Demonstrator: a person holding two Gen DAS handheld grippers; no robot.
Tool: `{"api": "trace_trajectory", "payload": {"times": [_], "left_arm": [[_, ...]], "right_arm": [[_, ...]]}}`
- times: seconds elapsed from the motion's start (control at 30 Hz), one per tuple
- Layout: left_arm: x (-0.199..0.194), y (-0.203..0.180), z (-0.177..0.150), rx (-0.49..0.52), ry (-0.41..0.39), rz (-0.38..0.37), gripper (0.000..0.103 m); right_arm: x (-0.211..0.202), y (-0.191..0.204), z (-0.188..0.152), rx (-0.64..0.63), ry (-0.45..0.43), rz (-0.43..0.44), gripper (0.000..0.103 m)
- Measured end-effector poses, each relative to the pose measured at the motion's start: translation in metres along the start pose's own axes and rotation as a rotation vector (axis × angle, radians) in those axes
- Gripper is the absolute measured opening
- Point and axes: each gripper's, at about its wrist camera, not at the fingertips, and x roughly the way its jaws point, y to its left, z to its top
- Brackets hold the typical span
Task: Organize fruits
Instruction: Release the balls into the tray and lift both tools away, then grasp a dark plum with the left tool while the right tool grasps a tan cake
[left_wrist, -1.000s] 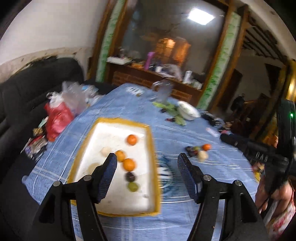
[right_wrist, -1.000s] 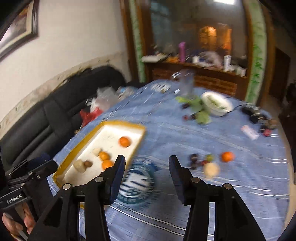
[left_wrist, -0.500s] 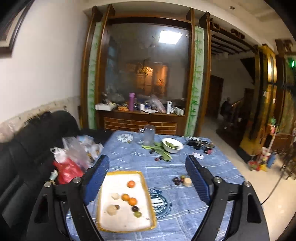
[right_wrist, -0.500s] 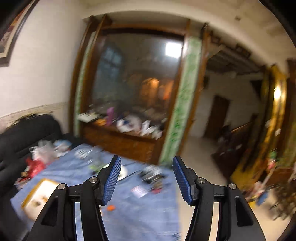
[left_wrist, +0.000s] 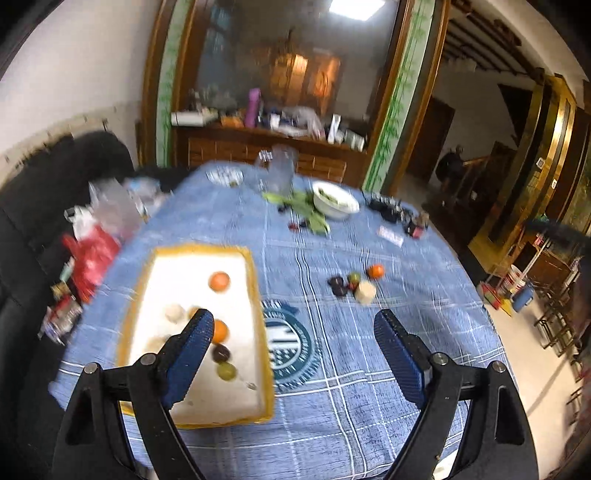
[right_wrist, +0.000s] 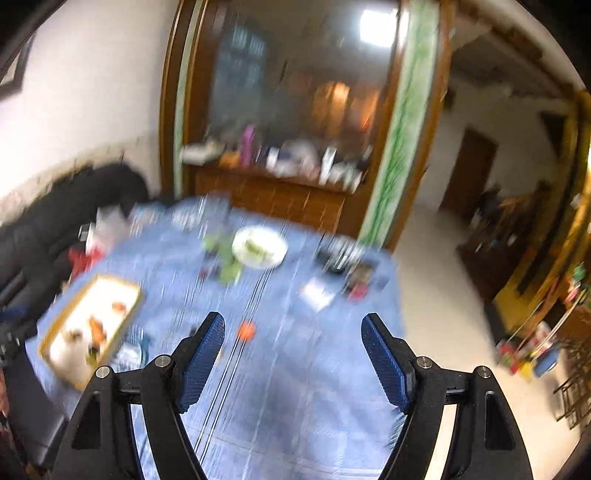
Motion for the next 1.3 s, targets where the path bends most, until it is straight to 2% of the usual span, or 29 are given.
{"api": "trace_trajectory", "payload": {"times": [0.07, 0.23, 0.37, 0.47, 0.6, 0.8, 1.0, 1.13, 1.23, 1.3], "left_arm": [[0.021, -0.005, -0.003, -0.008, 0.027, 0.0, 0.088], [0.074, -0.025, -0.011, -0.007, 0.09, -0.036, 0.087], [0.109, -0.04, -0.013, 0.016, 0.144, -0.051, 0.069], [0.128, -0.039, -0.012, 0.003, 0.174, -0.034, 0.068], [0.151, -0.03, -0.004, -0.06, 0.203, -0.024, 0.068], [0.18, -0.028, 0.006, -0.101, 0.228, -0.007, 0.068], [0.218, -0.042, 0.013, -0.103, 0.267, -0.028, 0.068], [0.247, -0.049, 0.021, -0.117, 0.277, -0.041, 0.068], [0.274, -0.052, 0.026, -0.113, 0.276, -0.024, 0.068], [0.288, -0.053, 0.027, -0.116, 0.28, -0.019, 0.06]], "right_arm": [[0.04, 0.003, -0.021, 0.005, 0.076, 0.046, 0.08], [0.146, 0.008, -0.06, 0.128, 0.227, 0.176, 0.045], [0.206, 0.022, -0.086, 0.228, 0.27, 0.28, 0.044], [0.236, 0.048, -0.091, 0.229, 0.261, 0.333, 0.044], [0.265, 0.078, -0.094, 0.176, 0.25, 0.34, 0.044], [0.296, 0.102, -0.098, 0.096, 0.245, 0.28, 0.043], [0.288, 0.076, -0.104, 0.18, 0.217, 0.287, 0.041], [0.289, 0.056, -0.112, 0.273, 0.235, 0.314, 0.041], [0.292, 0.056, -0.111, 0.264, 0.235, 0.32, 0.041], [0.291, 0.059, -0.111, 0.25, 0.234, 0.31, 0.041]]}}
